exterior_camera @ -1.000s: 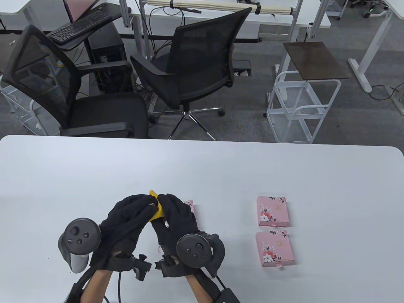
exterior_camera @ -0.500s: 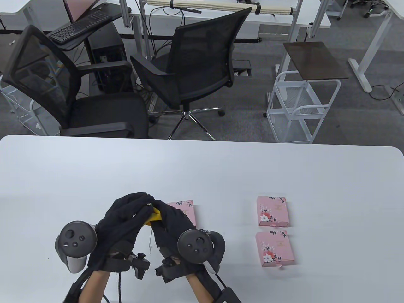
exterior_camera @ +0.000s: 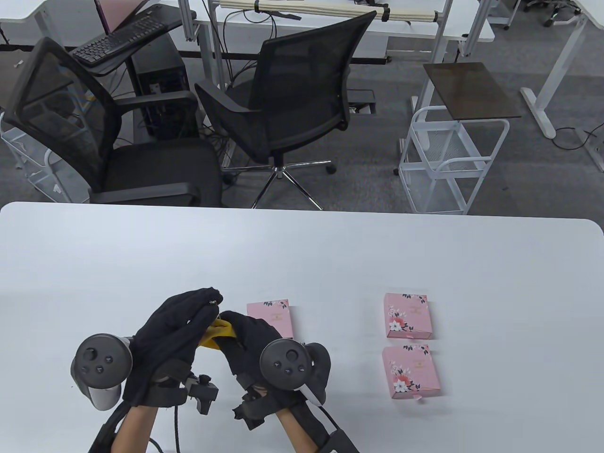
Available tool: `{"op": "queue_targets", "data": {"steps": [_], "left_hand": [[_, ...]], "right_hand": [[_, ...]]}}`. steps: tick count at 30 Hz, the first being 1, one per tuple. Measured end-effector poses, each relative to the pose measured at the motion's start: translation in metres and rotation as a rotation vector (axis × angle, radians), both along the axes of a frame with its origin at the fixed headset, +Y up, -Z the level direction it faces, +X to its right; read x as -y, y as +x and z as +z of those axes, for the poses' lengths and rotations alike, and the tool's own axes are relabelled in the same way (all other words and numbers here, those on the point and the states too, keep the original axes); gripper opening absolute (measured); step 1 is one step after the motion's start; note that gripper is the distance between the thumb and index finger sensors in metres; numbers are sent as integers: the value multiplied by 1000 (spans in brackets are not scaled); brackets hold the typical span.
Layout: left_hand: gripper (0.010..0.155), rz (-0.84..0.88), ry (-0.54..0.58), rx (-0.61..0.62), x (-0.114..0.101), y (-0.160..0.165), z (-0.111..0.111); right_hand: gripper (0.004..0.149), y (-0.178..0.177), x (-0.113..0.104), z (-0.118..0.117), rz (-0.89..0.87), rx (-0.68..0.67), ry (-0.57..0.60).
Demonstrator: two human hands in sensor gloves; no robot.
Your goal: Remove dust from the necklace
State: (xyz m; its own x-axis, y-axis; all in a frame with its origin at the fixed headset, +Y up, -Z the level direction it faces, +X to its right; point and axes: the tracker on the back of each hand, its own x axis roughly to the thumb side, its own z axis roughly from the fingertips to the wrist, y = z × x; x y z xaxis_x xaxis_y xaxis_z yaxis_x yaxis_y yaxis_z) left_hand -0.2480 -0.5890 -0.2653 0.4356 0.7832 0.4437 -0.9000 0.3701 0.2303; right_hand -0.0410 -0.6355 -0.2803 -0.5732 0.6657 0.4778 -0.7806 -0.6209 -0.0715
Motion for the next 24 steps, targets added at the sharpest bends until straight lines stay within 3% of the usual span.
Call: {"op": "queue_targets", "data": {"steps": [11, 19, 24], "left_hand": [[36, 14, 14, 0, 0, 0, 0], [36, 1, 23, -20, 0, -3, 0], [36, 40, 31, -10, -2, -5, 2]], "right_hand": [[42, -5, 9, -3, 36, -21, -45], [41, -7, 23, -11, -35, -121, -195], [41, -11, 33, -13, 44, -132, -235]]}}
